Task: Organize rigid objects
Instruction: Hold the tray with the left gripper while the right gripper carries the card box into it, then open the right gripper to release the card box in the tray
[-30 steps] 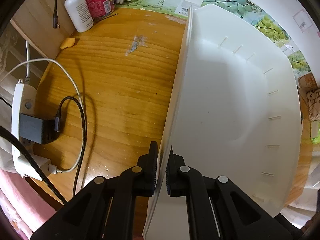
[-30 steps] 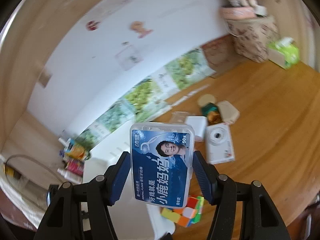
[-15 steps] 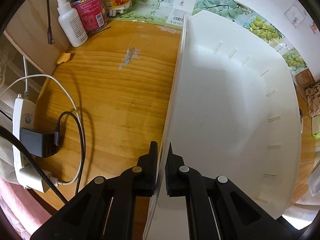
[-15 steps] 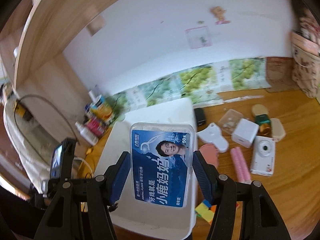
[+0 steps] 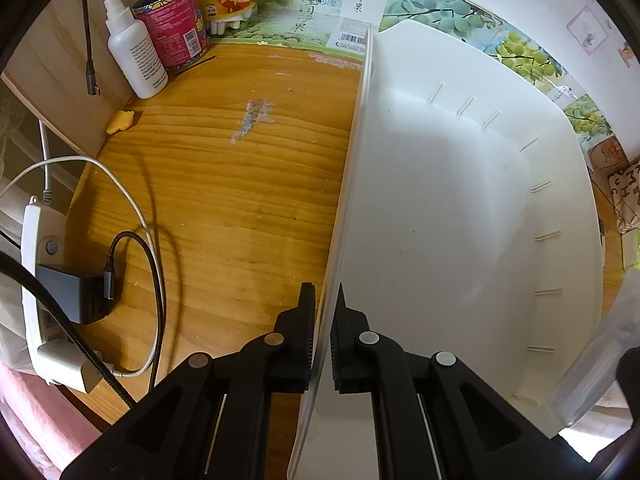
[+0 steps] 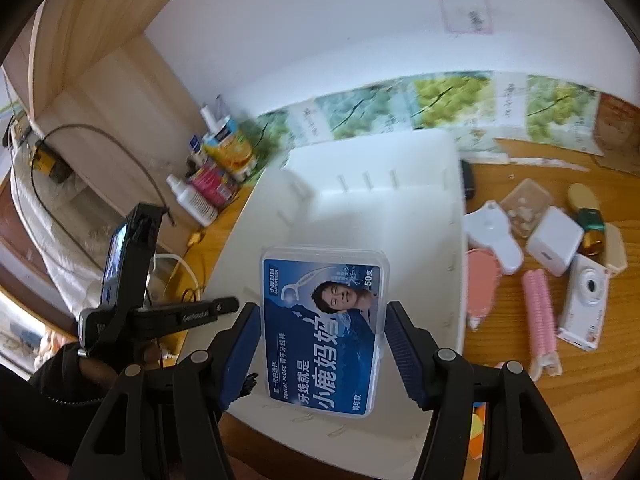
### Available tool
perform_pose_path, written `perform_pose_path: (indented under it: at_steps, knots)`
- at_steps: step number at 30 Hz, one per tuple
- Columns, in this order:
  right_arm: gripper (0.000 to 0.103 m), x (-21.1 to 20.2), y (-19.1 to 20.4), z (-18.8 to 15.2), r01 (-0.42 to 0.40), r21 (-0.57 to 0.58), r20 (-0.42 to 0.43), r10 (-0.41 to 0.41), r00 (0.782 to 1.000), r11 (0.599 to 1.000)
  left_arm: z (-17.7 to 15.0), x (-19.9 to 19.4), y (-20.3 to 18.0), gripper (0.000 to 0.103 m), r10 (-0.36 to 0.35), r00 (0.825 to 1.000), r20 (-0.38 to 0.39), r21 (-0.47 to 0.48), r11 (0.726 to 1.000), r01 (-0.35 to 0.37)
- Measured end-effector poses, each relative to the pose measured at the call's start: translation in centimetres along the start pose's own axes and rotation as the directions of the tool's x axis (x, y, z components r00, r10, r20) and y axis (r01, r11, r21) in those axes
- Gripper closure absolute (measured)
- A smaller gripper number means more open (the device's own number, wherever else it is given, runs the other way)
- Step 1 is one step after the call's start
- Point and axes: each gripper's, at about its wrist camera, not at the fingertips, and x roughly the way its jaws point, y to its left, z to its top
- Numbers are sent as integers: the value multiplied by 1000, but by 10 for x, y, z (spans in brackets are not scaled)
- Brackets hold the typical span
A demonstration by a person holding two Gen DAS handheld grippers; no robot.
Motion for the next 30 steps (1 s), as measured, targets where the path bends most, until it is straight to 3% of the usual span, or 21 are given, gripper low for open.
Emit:
perform_pose_path:
  at_steps: [7,11,17,23,30]
  knots:
    - [39,6,0,0,-8,6,-34,8,999,1000,-1,0,0,96,-4,1000,2,-2,1000,4]
    - [30,-5,-3,-3,3,19,8,-3,1000,1000,-1,0,0,96,-6,1000,-1,-6,1000,6]
    - [30,-26,-14,-4,28,58,87,-33,996,998,-2,0,0,96,7,1000,4,-2,1000,-7]
    - [25,-51,-33,-12,114,94,187,-130,974,989,-3,0,0,95,17,1000,10,-3,1000,-17]
    - [22,-78,-58,-31,219,106,239,-238,941,970,-4,-1,-1,95,26,1000,9,8,1000,-27]
